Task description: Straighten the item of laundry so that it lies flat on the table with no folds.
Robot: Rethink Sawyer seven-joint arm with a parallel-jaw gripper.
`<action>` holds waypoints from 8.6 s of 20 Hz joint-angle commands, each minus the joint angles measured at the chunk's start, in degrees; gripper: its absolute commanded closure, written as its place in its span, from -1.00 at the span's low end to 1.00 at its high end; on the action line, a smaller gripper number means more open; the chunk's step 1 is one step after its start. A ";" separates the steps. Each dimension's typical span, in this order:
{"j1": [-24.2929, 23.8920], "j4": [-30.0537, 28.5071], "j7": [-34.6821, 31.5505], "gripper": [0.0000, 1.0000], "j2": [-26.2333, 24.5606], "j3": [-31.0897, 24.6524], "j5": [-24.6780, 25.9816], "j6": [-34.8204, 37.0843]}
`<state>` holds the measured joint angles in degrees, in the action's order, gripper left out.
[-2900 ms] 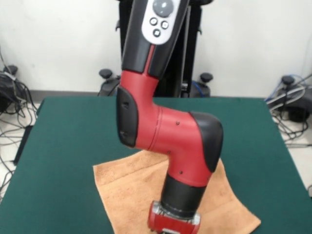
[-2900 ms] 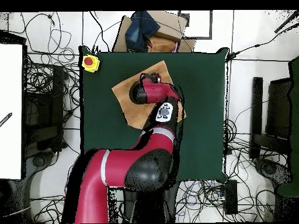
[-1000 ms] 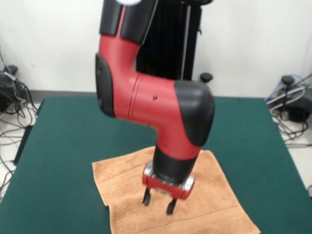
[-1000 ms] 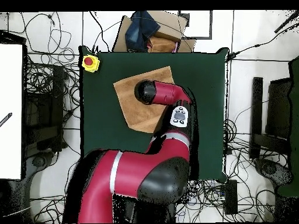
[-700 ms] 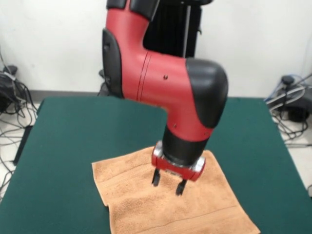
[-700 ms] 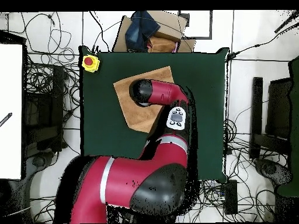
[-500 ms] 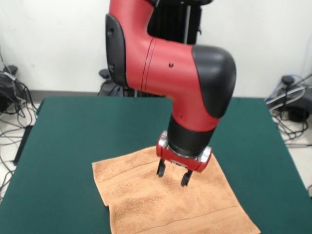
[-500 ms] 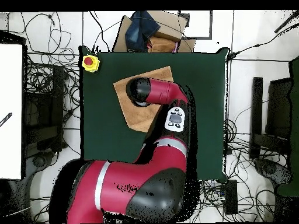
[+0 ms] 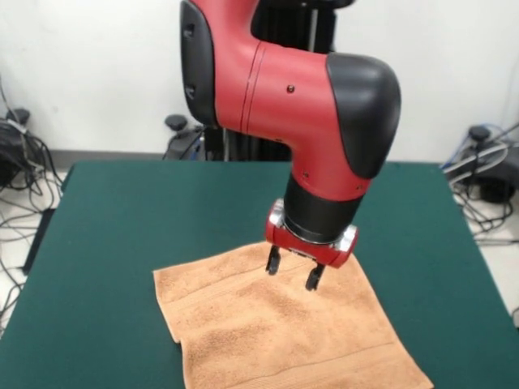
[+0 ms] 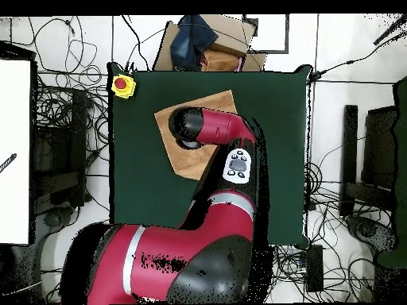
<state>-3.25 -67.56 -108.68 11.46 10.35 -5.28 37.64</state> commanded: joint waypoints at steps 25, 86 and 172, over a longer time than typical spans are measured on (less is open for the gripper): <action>7.47 -20.65 -13.52 -1.00 -10.77 -1.55 1.11 -36.40; 1.30 -17.96 -15.63 -1.00 -16.39 -5.46 -5.00 -46.80; -19.50 -27.05 1.36 -1.00 12.16 -33.47 18.24 13.06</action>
<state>-22.50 -90.32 -107.54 22.51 -17.30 16.65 47.49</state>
